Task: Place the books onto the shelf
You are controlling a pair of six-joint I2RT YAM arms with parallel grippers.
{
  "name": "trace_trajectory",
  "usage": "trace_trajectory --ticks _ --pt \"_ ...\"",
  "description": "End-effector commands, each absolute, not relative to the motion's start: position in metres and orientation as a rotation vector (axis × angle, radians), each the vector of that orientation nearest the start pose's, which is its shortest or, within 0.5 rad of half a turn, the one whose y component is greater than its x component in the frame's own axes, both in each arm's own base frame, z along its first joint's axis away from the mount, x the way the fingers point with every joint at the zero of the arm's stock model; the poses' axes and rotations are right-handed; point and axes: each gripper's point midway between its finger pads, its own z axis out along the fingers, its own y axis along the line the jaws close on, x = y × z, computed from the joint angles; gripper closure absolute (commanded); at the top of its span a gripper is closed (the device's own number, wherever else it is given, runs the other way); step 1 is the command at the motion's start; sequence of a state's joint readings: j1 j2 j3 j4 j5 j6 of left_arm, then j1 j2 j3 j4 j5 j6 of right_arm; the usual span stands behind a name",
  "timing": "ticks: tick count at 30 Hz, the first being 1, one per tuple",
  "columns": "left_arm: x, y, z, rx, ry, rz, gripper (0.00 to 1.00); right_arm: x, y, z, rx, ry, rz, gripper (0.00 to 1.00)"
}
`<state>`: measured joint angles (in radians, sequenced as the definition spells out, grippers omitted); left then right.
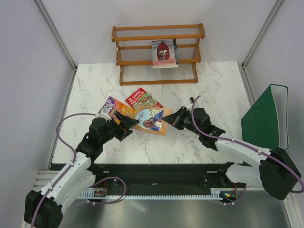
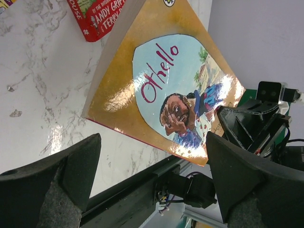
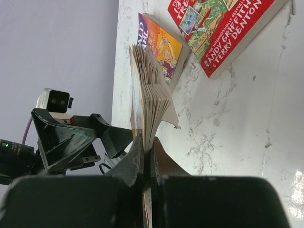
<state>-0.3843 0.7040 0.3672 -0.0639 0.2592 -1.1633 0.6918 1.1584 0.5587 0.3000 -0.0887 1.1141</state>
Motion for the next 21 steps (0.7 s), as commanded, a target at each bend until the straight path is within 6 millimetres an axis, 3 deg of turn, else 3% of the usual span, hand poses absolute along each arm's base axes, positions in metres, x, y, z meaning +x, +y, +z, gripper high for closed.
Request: trace_trajectory --ticks 1,12,17,21 --pt "0.240 -0.190 0.172 -0.646 2.001 -1.252 0.03 0.272 0.294 0.226 0.340 1.926 1.354 1.00" --pt "0.252 -0.232 0.180 -0.597 1.960 -1.303 0.05 0.267 0.304 0.237 0.305 1.921 1.412 1.00" --pt "0.265 -0.233 0.187 -0.619 1.902 -1.278 0.16 0.252 0.312 0.227 0.302 1.969 1.433 1.00" --pt "0.280 -0.224 0.216 -0.625 1.783 -1.235 0.30 0.236 0.312 0.207 0.328 2.010 1.445 1.00"
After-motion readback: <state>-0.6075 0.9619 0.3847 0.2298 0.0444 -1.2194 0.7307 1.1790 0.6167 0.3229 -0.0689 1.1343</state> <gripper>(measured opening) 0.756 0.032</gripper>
